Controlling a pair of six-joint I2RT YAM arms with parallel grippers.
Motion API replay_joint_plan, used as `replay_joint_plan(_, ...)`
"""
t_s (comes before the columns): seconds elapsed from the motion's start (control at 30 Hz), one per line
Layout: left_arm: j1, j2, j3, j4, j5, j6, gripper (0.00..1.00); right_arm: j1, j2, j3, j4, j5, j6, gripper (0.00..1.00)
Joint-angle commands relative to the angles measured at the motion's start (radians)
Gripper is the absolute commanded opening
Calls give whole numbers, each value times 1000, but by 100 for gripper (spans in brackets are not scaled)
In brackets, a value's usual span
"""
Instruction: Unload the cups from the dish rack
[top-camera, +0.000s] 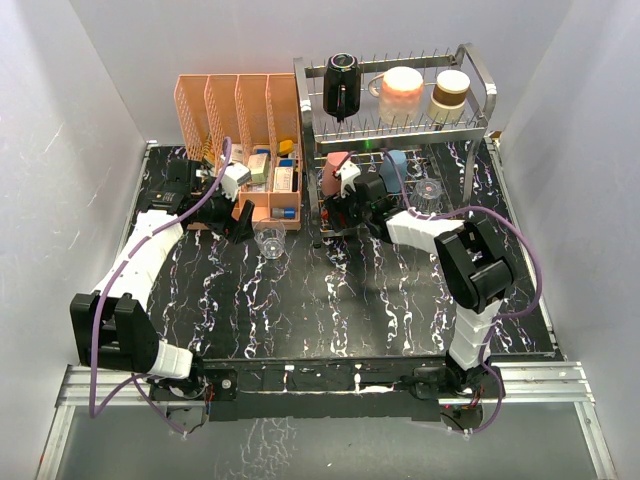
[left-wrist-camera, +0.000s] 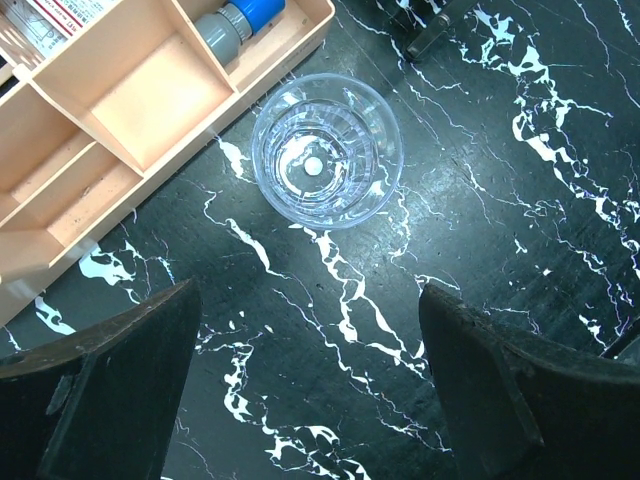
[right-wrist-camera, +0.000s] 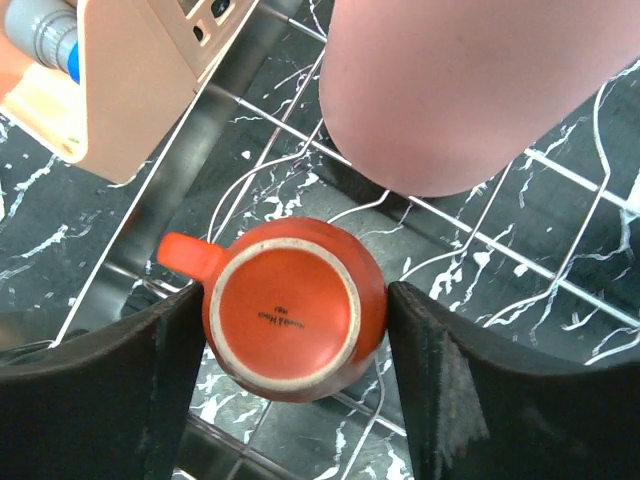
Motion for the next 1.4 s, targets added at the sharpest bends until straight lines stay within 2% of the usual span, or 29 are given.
replay_joint_plan(0.0, -1, -41, 0, -23, 29, 22, 87, -3, 0, 23, 74, 2, -31, 63)
replay_joint_plan(0.1, -1, -40, 5, -23, 36, 20, 86, -2, -20, -3, 89, 9, -28, 48)
replay_joint_plan(0.2, 0, -40, 5, -19, 46, 19, 86, -2, -56, -39, 119, 31, -21, 42)
replay_joint_plan(0.43, 0, -76, 0, -3, 81, 32, 86, -2, -173, -107, 172, 85, 3, 33)
replay_joint_plan(0.77, -1, -174, -56, 19, 261, 165, 89, -2, -398, -259, 197, 103, 108, 25)
replay_joint_plan(0.97, -9, -228, -129, 35, 316, 273, 88, 12, -585, -417, 169, 67, 256, 24)
replay_joint_plan(1.17, -80, -304, -222, 70, 298, 373, 88, 50, -758, -548, 131, -19, 453, 22)
replay_joint_plan(1.37, -146, -393, -321, 166, 305, 374, 87, 139, -773, -560, 183, -146, 715, 20)
